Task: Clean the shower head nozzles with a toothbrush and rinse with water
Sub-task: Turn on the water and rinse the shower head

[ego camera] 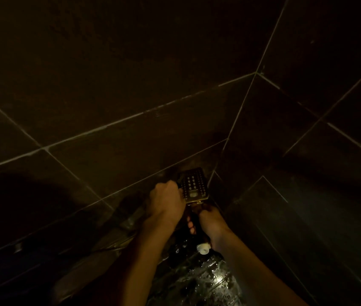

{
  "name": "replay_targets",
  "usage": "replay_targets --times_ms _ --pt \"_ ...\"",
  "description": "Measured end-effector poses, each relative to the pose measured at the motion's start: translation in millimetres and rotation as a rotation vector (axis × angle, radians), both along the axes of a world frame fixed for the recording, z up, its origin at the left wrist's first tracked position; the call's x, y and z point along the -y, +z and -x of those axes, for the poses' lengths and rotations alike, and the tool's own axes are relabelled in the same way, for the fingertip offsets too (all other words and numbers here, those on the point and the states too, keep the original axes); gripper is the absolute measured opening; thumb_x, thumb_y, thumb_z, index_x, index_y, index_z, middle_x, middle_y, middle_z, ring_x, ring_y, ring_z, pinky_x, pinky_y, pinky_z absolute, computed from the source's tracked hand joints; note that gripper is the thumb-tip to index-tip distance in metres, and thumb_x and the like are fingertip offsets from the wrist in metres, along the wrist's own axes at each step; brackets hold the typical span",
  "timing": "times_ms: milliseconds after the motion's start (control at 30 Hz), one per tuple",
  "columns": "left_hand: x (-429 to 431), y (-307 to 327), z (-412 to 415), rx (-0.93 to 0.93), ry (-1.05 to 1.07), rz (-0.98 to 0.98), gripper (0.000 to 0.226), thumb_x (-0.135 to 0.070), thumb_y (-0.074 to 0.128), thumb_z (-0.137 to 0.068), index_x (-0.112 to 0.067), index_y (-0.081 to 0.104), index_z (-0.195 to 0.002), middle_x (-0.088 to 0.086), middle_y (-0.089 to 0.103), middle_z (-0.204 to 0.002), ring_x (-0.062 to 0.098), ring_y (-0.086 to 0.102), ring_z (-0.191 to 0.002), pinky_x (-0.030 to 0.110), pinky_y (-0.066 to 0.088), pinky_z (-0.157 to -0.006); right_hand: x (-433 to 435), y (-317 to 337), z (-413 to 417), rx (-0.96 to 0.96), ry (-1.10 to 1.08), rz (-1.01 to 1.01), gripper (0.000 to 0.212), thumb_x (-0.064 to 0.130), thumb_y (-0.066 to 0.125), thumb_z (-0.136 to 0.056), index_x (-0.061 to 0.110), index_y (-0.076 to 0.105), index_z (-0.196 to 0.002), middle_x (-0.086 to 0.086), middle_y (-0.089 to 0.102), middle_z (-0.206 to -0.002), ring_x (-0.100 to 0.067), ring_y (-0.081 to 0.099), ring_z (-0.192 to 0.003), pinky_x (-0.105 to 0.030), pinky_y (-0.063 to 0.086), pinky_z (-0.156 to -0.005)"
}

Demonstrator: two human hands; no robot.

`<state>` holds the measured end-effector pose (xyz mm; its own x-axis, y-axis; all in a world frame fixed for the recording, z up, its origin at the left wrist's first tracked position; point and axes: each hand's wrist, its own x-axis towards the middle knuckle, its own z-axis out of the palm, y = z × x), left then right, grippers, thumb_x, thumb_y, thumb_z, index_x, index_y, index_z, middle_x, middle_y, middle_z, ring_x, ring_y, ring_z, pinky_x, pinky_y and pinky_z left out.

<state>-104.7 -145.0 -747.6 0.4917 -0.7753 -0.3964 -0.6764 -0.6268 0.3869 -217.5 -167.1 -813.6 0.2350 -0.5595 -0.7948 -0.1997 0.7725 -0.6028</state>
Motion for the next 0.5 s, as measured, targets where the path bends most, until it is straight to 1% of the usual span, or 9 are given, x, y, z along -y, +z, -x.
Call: replay_targets --times_ms 67,167,267,333,400,500 --pt "1 1 2 -0.002 -0.007 -0.016 0.023 -0.032 0.051 -0.098 -0.013 0.063 -0.104 0.010 0.065 -0.108 0.026 0.065 -0.097 0.039 0.059 -0.081 0 0 1 0.010 -0.010 -0.017 0.026 0.018 0.046 -0.104 -0.001 0.062 -0.112 -0.007 0.062 -0.069 -0.012 0.056 -0.048 -0.024 0.046 -0.046" --pt "2 5 6 0.012 -0.041 -0.047 0.020 -0.026 0.054 -0.097 -0.012 0.063 -0.108 0.009 0.063 -0.111 0.026 0.064 -0.101 0.036 0.056 -0.081 0 0 2 0.021 0.001 -0.028 0.025 0.016 0.046 -0.103 -0.001 0.063 -0.110 -0.007 0.061 -0.069 -0.012 0.055 -0.050 -0.024 0.046 -0.048" --pt "1 6 9 0.023 -0.048 -0.100 0.019 -0.024 0.055 -0.096 -0.013 0.064 -0.109 0.009 0.064 -0.113 0.025 0.064 -0.103 0.037 0.056 -0.086 -2 1 3 0.053 -0.001 -0.045 0.020 0.012 0.046 -0.102 0.003 0.063 -0.096 -0.006 0.060 -0.065 -0.012 0.053 -0.049 -0.023 0.045 -0.047" --pt "0 6 13 0.010 -0.074 -0.138 0.019 -0.024 0.058 -0.095 -0.014 0.064 -0.110 0.008 0.065 -0.112 0.025 0.064 -0.103 0.039 0.057 -0.088 -2 1 4 0.070 0.007 -0.043 0.019 0.011 0.047 -0.100 0.004 0.063 -0.092 -0.005 0.059 -0.063 -0.012 0.053 -0.048 -0.022 0.044 -0.046" --pt "-2 7 14 0.016 -0.078 -0.163 0.019 -0.024 0.059 -0.094 -0.015 0.065 -0.110 0.007 0.065 -0.113 0.024 0.064 -0.104 0.036 0.056 -0.087 -2 0 6 0.066 0.004 -0.038 0.018 0.012 0.048 -0.100 0.005 0.064 -0.093 -0.004 0.059 -0.063 -0.012 0.053 -0.049 -0.022 0.044 -0.046" --pt "-10 8 15 0.016 -0.085 -0.181 0.018 -0.026 0.059 -0.094 -0.016 0.064 -0.109 0.006 0.064 -0.112 0.022 0.064 -0.103 0.031 0.052 -0.079 -3 0 7 0.043 -0.016 -0.017 0.019 0.011 0.049 -0.099 0.005 0.065 -0.090 -0.004 0.060 -0.062 -0.013 0.053 -0.050 -0.023 0.045 -0.048"
